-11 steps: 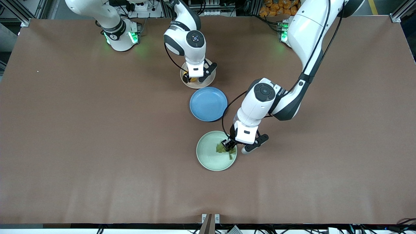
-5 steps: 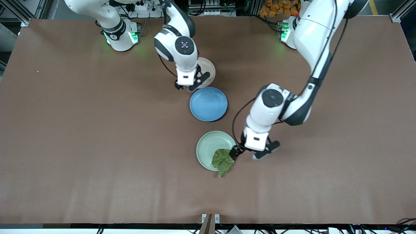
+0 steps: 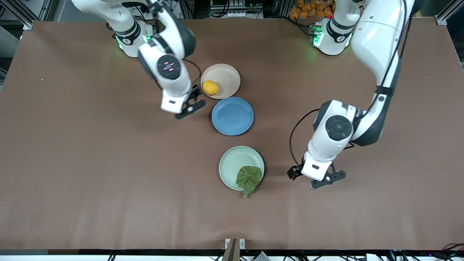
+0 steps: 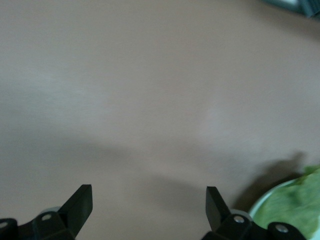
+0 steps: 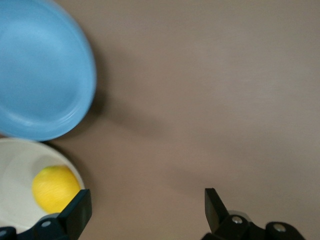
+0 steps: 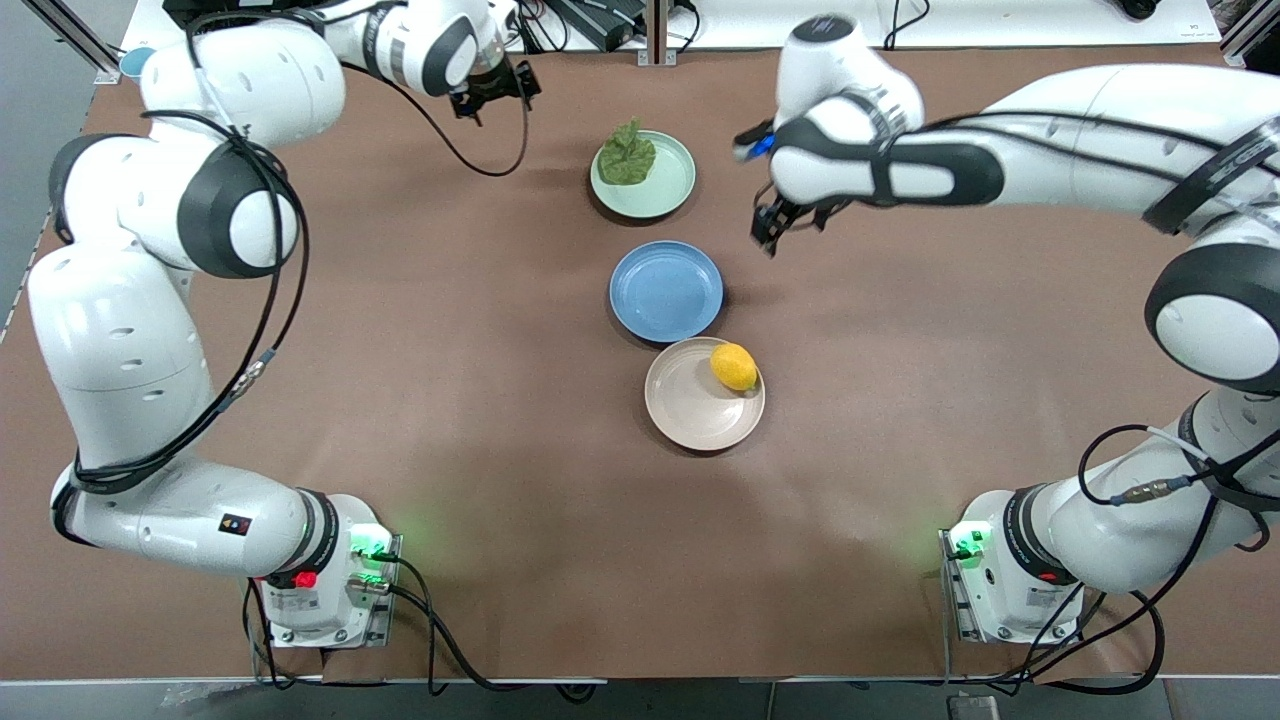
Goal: Place lemon and lettuce in plates
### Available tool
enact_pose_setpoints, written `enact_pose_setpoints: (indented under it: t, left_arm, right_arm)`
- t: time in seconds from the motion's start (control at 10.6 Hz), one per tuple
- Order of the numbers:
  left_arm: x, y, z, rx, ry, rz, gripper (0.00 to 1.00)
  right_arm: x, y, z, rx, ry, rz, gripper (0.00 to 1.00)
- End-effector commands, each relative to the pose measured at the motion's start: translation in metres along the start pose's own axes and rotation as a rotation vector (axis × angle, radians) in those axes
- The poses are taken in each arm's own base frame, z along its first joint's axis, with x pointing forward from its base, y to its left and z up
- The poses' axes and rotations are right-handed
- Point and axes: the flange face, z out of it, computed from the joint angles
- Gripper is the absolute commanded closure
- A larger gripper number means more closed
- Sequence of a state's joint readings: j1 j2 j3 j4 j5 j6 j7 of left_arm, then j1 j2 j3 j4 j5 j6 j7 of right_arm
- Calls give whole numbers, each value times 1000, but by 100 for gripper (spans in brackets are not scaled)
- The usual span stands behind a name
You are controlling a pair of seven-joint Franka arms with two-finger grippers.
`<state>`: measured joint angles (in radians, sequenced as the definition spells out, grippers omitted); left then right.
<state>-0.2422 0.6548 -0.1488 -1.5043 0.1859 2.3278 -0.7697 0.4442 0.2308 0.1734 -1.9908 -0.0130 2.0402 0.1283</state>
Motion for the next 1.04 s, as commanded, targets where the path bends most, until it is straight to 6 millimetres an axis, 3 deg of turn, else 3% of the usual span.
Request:
enact_pose_setpoints:
  t: [0.0,0.28,0.57,0.75,0.94]
  left_arm:
    - [8,-32,-39,95,-65,136,0]
    - [7,-56,-57,145,-138,177,0]
    - [-9,-93,-99,111,-178,300,0]
    - [-23,-128,-128,75,-194,318,0]
    - [-21,-151,-178,8,-162,279,0]
  right_arm:
    - [12,94,-39,19,47,157,0]
    - [6,195,-49,30,73,270,0]
    - [-21,297,-36,-4,57,422,0]
    - [-42,345,-39,-7,64,501,0]
    - [-57,379,-66,-17,112,560,0]
